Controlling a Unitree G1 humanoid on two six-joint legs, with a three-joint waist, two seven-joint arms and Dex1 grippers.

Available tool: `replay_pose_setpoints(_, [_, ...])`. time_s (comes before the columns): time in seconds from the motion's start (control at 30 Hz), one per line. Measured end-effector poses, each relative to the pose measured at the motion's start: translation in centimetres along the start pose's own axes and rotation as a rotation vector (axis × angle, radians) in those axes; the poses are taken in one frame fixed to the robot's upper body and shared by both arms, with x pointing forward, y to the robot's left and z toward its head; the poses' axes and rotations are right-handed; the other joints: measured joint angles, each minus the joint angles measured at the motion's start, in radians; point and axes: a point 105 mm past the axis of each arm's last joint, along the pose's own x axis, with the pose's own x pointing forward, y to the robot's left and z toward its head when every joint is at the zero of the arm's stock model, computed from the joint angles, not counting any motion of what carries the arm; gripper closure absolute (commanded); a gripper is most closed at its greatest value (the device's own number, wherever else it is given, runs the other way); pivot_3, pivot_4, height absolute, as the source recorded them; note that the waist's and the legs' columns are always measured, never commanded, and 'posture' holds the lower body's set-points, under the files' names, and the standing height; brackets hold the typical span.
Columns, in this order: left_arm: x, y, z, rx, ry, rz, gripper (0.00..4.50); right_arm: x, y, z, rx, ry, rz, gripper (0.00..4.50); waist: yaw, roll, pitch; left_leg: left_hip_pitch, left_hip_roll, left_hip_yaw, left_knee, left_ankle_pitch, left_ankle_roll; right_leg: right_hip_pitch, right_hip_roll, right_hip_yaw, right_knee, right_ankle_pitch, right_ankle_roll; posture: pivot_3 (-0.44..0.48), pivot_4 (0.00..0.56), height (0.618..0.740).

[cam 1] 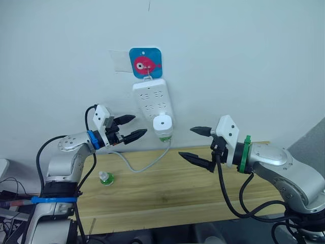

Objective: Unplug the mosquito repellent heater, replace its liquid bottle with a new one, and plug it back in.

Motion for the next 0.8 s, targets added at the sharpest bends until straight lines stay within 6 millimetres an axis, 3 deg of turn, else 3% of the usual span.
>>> replay_pose_setpoints(0.43, [1.6,1.0,0.3,0.032,-0.033,-0.054,0.12,0.0,0.1,0.0,-0.027,0.003,0.009,0.0,-0.006,0.0,0.0,-0.007,-0.001,-0.005,0.007,0.0,0.0,0.0,-0.001,-0.005,0.0,0.0,0.0,-0.347,0.105,0.74])
replay_pose_setpoints(0.8, [2.5,0.0,0.4,0.014,-0.048,-0.129,0.12,0.0,0.1,-0.2,-0.03,0.006,0.0,0.0,-0.036,0.0,0.0,-0.01,-0.002,-0.008,0.008,0.001,-0.002,-0.002,-0.001,-0.006,0.0,0.0,0.0,-0.351,0.107,0.74])
